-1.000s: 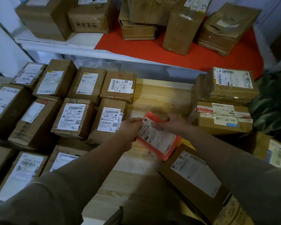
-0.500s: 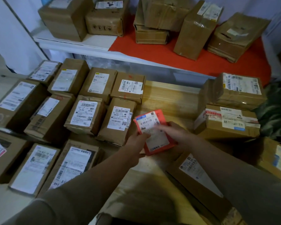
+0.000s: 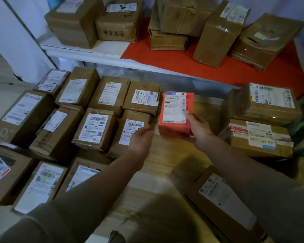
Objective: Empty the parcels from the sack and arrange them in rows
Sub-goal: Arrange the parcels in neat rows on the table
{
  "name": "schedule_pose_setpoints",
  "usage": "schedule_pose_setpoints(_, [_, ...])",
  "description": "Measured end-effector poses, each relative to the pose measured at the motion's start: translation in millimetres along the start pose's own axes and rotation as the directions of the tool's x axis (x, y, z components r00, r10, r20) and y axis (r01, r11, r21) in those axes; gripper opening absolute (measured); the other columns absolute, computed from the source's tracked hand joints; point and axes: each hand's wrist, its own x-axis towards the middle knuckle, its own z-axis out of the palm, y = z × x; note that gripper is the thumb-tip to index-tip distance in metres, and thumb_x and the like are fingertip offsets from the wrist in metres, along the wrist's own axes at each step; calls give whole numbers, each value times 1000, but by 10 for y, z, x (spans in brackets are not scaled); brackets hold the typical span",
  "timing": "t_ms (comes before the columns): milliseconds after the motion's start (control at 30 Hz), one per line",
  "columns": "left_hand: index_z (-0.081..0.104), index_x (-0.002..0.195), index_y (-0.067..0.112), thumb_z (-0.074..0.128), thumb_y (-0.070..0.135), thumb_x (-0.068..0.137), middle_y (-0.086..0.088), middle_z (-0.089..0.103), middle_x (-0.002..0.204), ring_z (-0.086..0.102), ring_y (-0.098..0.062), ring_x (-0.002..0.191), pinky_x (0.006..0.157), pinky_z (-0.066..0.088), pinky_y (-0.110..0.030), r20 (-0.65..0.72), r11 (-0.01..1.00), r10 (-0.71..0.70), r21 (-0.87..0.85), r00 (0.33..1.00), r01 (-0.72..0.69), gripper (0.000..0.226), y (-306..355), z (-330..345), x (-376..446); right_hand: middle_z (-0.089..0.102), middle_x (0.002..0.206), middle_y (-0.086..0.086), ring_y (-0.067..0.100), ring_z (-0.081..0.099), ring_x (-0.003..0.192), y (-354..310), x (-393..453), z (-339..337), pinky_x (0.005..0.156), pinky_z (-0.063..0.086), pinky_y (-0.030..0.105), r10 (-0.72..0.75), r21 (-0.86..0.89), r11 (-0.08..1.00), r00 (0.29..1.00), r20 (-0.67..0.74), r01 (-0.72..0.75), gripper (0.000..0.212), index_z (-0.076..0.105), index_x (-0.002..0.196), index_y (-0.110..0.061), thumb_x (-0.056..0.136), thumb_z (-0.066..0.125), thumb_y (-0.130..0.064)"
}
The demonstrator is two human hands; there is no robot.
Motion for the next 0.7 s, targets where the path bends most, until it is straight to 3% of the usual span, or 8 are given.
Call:
schedule_pose_setpoints(100, [61,133,13,50,10,96,0,65,81,60,-9,67,57,49,-21,-49,997,34,77,998,-30,38,-1,-68,69,69,115,7,28,68,97,-126,257,111,83,59,55,34,-2,999,999,-42,-34,41,61,125,-22,93,63,-47])
schedule_pose_setpoints(200, [65,123,11,48,5,97,1,57,72,53,0,45,44,42,-16,-84,997,17,81,996,-10,32,-5,-87,87,68,121,7,26,66,102,-202,468,230,92,56,51,12,36,999,998,-62,-10,19,64,105,-20,98,60,-38])
schedule_pose_setpoints(233, [68,116,12,48,4,97,0,56,72,52,-3,47,46,41,-18,-86,997,3,83,996,4,29,-4,-86,90,67,120,5,26,64,104,-214,505,251,96,54,49,-19,-10,1000,997,-75,19,13,64,99,-23,99,58,-35])
schedule_pose_setpoints(300, [70,99,16,47,3,96,-3,56,76,51,-11,60,56,40,-22,-81,995,-13,95,997,21,26,-6,-64,96,64,122,3,23,59,104,-193,545,259,102,50,49,-80,-130,989,993,-87,68,17,65,113,-21,100,57,-29])
schedule_pose_setpoints(400, [70,107,12,50,4,96,-3,61,76,54,-15,67,61,45,-28,-71,993,-27,111,997,35,24,-36,-34,94,59,124,4,21,55,106,-117,495,155,104,48,46,-102,-214,974,987,-123,74,35,58,132,-14,98,60,-20])
schedule_pose_setpoints(533, [69,112,11,54,8,96,-2,60,78,53,-14,68,58,50,-29,-12,987,-70,147,997,71,22,-120,3,34,64,121,9,28,66,100,-90,257,-72,90,58,43,-116,-332,939,991,-71,86,19,62,112,-15,95,65,-22])
schedule_pose_setpoints(633, [65,115,8,54,11,98,-5,63,98,60,-20,91,89,54,-40,67,977,-163,150,984,151,20,-188,76,-94,66,113,12,27,66,89,-114,-37,-259,77,55,38,-156,-403,901,987,44,160,14,62,108,-14,96,63,-23])
schedule_pose_setpoints(700, [64,112,8,57,15,98,-7,62,107,61,-24,101,92,54,-43,122,957,-243,190,962,217,18,-251,123,-215,66,105,10,25,65,85,-123,-274,-376,75,53,37,-172,-466,862,980,98,198,18,64,110,-12,96,63,-24])
